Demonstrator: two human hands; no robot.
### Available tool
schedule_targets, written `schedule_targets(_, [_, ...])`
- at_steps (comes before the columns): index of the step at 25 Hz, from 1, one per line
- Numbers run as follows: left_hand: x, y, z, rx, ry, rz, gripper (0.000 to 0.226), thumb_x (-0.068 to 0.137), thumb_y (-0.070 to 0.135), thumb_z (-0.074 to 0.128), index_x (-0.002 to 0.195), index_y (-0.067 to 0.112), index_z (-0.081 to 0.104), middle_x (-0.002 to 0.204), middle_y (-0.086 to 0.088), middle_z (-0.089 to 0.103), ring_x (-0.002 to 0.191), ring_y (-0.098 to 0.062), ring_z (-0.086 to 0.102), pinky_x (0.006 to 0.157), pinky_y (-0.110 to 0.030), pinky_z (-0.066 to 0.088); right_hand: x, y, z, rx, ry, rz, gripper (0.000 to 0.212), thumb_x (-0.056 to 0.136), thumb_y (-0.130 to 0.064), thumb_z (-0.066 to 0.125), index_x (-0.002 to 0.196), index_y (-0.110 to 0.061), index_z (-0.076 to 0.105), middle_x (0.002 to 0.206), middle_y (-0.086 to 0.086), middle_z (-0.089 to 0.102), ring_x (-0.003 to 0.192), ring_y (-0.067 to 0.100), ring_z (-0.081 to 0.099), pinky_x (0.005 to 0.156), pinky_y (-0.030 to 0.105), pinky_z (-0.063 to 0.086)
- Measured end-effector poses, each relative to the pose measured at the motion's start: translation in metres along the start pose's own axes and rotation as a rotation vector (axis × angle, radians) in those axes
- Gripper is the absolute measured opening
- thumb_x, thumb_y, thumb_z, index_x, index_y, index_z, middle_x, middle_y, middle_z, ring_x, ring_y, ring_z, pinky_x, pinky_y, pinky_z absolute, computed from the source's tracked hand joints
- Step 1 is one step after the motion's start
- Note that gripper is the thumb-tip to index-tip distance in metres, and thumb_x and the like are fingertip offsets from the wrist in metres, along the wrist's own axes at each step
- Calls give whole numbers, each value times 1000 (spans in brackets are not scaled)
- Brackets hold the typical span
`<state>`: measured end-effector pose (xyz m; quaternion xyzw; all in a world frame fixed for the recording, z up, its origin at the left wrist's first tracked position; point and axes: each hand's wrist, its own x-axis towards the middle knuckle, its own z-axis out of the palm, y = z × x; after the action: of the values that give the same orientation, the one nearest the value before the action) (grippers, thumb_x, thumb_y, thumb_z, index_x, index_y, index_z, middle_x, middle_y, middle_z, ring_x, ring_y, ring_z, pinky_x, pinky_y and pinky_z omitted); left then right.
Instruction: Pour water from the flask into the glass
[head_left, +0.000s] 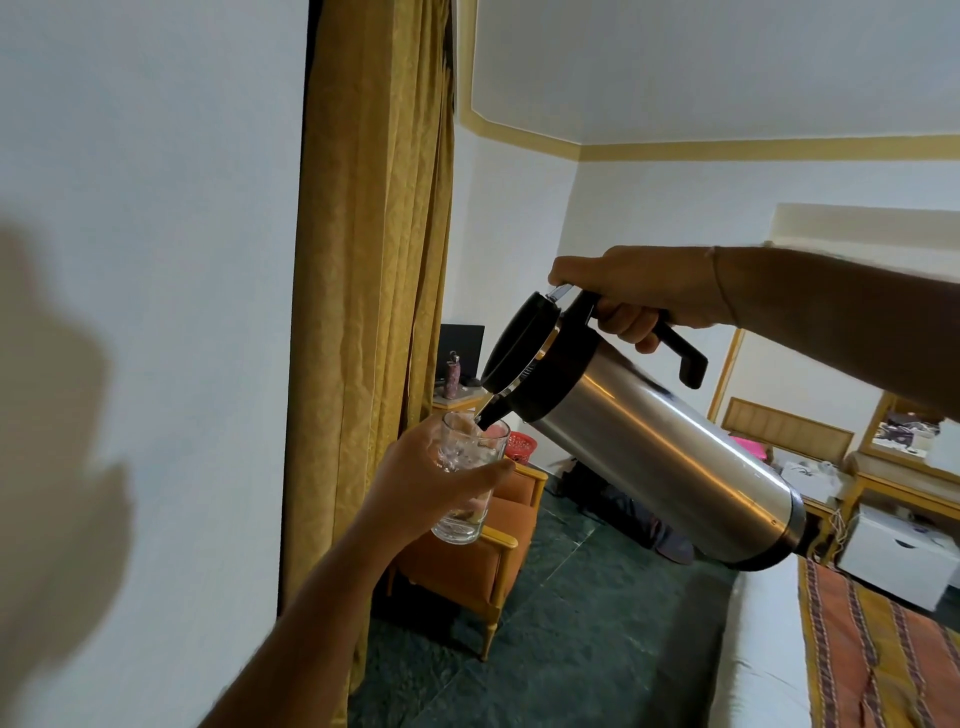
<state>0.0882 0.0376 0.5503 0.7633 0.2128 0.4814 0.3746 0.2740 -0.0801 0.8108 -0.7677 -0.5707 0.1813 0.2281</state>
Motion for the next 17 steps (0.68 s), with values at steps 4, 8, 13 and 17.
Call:
schedule_targets(4, [1, -3, -2, -15, 2, 15, 56, 71, 68, 91, 113, 37, 71, 100, 7, 86, 89, -10, 86, 76, -32, 71, 5, 14, 3, 78, -4, 3, 64, 92, -66, 58, 51, -26, 29, 50, -4, 25, 43, 13, 19, 53, 27, 22])
schedule_targets(8, [1, -4, -3, -72, 2, 11, 63, 64, 79, 90, 111, 41, 71, 103, 14, 85, 89, -11, 87, 73, -35, 72, 9, 41, 5, 285, -12, -3, 67, 84, -75, 61, 52, -24, 30, 48, -5, 25, 41, 13, 19, 50, 26, 24])
schedule_targets(13, [3, -10, 3, -90, 12, -17, 72, 60, 79, 92, 112, 33, 72, 105, 2, 86, 92, -20, 87, 79, -56, 73, 16, 79, 25, 612, 5, -25, 78, 81, -88, 54, 47, -22, 29, 41, -5, 25, 36, 13, 21, 57, 34, 13])
schedule_targets(17, [-6, -15, 4, -104, 25, -21, 64, 63, 77, 92, 111, 40, 72, 105, 3, 85, 94, -21, 85, 86, -55, 71, 19, 124, 63, 987, 155, -16, 72, 86, -83, 46, 51, -20, 36, 51, 0, 29, 45, 16, 24, 60, 35, 11])
